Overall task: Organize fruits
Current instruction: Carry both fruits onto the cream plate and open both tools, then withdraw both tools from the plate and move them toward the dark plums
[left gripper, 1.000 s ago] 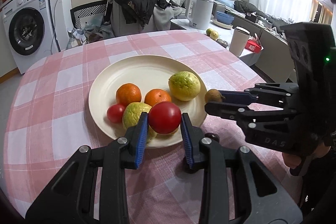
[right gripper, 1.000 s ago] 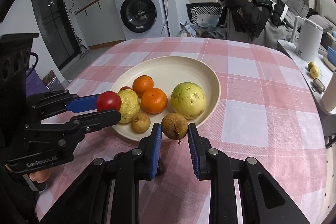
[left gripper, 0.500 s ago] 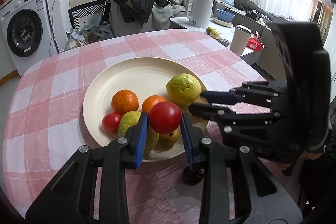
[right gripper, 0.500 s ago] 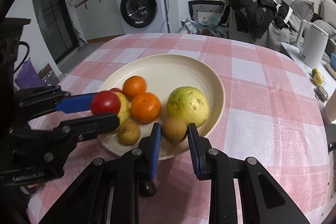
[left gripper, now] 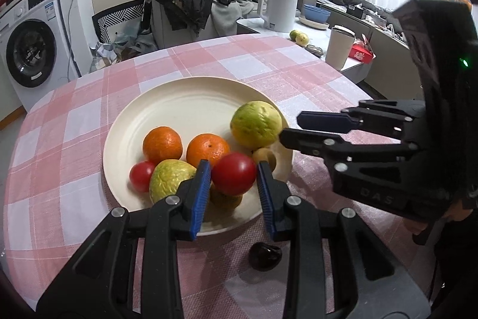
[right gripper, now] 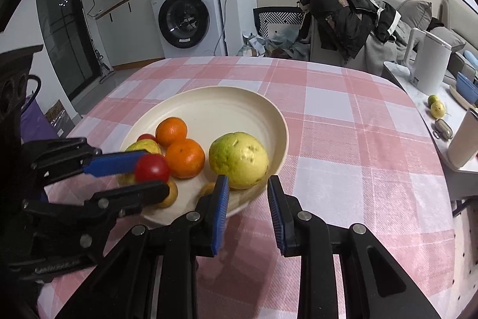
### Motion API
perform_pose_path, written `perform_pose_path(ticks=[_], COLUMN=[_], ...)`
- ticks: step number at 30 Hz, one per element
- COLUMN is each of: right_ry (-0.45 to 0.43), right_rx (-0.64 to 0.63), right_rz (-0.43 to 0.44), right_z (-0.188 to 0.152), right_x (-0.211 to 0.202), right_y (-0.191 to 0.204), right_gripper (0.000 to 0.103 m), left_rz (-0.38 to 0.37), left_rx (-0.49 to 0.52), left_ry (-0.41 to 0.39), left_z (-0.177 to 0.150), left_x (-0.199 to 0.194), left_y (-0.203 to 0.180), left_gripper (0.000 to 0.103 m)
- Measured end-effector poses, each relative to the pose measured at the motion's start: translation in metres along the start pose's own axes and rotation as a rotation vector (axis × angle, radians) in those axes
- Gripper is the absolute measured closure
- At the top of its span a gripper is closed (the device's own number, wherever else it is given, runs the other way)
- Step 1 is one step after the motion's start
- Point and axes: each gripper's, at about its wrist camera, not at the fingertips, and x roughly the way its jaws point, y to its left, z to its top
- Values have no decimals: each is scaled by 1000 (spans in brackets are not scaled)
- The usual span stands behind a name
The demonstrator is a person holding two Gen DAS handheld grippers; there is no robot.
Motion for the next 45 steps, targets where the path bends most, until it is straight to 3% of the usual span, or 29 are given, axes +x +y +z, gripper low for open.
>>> perform_pose_path(ticks=[4,9,13,16,19,45], right_ry=[-5,-21,-36,-51,-51,-27], right_rx=[-6,0,3,-9,-11,4], right_rz=[-17,-22,-24,-29,-37,2], right_z=[-6,-14,-20,-23,-26,-38], right_x=[-8,-21,-31,-37,-40,-35], right_y=[2,5,11,16,19,20], right_gripper=[66,50,19,12,2,0], left_rz=[18,77,110,121,136,163], left_rx=[1,-16,-38,-61,-90,-97], left_ry=[-7,-53,-71,-81,-93,-73], left_z=[-2,-10,-20,-27,-38,-57], left_x=[-10,-34,-51,-60,-69,-54], left_y=[2,9,19,25,32,26], left_gripper=[65,23,19,14,1,1])
